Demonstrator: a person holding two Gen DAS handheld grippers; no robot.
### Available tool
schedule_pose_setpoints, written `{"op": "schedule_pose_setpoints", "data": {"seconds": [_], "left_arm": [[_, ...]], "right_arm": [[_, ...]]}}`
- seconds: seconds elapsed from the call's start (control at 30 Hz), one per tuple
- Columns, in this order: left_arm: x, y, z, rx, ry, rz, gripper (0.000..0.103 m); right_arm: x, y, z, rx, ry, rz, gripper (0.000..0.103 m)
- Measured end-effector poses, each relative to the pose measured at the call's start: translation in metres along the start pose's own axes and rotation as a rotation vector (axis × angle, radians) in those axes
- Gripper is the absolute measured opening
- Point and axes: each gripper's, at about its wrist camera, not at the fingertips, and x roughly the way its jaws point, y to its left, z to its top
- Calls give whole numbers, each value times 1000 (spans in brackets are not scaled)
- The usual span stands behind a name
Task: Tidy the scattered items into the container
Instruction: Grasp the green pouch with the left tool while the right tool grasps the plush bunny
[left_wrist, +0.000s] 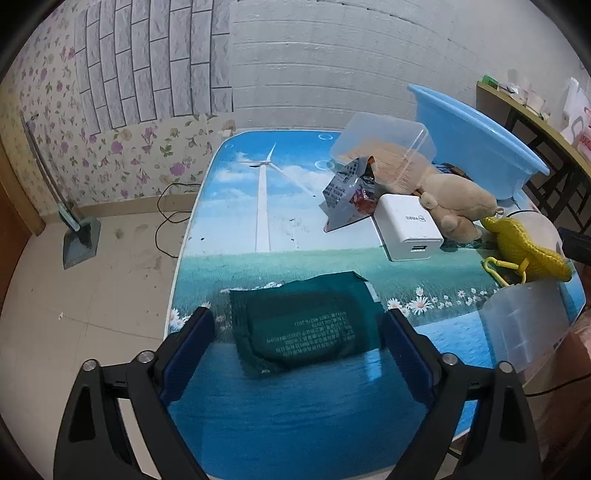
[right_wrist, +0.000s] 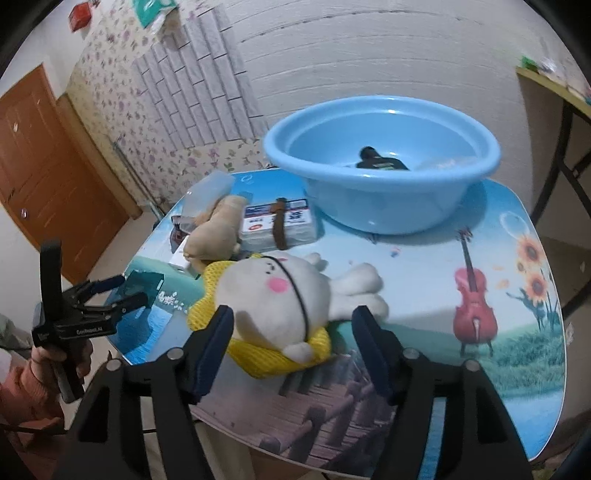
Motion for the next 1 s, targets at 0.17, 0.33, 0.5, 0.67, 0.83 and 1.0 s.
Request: {"op": "schedule_pose_setpoints", "data": {"seconds": [0.17, 0.33, 0.5, 0.67, 0.83, 1.0], "left_arm": [[4, -4, -3, 7, -22, 44, 103], [4, -2, -3, 20, -51, 31, 103], [1, 0, -5, 16, -60, -4, 103], [-2, -8, -8, 56, -100, 11, 75], [-5, -3, -6, 27, -113, -6, 60], [-8, -4, -5, 17, -117, -17, 50]], "right_arm": [[11, 4, 8, -7, 13, -6, 76], [21, 7, 13, -18, 25, 6, 79], [31, 10, 14, -23, 35, 20, 84], [31, 8, 13, -28, 24, 42, 73], [23, -1, 14, -3, 2, 39, 60], [4, -17, 14, 35, -54, 21, 59]]}}
